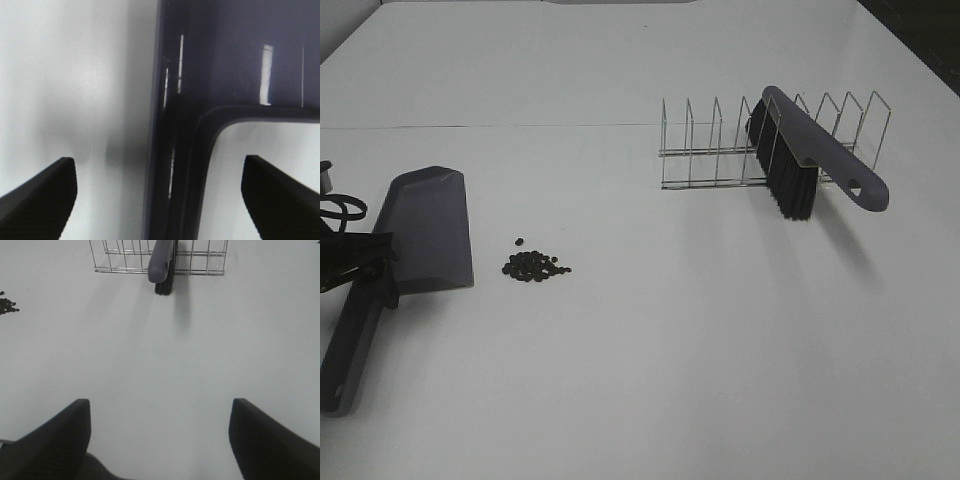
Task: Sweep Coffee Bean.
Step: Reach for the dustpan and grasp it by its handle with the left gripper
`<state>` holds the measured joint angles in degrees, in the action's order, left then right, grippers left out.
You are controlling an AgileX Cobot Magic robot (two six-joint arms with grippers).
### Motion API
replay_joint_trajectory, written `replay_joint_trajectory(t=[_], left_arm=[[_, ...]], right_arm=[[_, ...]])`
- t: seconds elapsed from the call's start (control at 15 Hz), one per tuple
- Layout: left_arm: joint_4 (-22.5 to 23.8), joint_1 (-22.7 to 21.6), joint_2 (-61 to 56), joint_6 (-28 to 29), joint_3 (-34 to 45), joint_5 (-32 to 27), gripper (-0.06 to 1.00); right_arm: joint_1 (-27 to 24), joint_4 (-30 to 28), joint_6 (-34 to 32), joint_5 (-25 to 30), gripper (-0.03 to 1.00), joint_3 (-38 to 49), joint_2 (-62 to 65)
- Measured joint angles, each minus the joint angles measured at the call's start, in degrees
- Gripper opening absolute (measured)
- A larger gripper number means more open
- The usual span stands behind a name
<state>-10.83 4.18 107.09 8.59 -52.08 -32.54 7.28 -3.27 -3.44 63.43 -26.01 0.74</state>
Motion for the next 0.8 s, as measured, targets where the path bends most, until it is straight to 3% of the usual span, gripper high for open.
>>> replay_joint_trajectory(t=[0.4, 0.6, 0.8], left_arm=[[1.2, 3.7, 6.0, 0.4, -6.7, -5.2, 0.82], [8.1, 5.5, 8.5, 9.6, -8.6, -7.4, 0.79], [8.5, 5.5, 8.7, 11.3, -8.7, -7.6, 0.7]], right_arm=[[0.0, 0.0, 0.0, 0.0, 0.72, 0.0, 0.0], [0.0, 0.0, 0.0, 0.0, 0.72, 0.0, 0.0], [0.0, 0.0, 0.0, 0.0, 0.72, 0.0, 0.0]])
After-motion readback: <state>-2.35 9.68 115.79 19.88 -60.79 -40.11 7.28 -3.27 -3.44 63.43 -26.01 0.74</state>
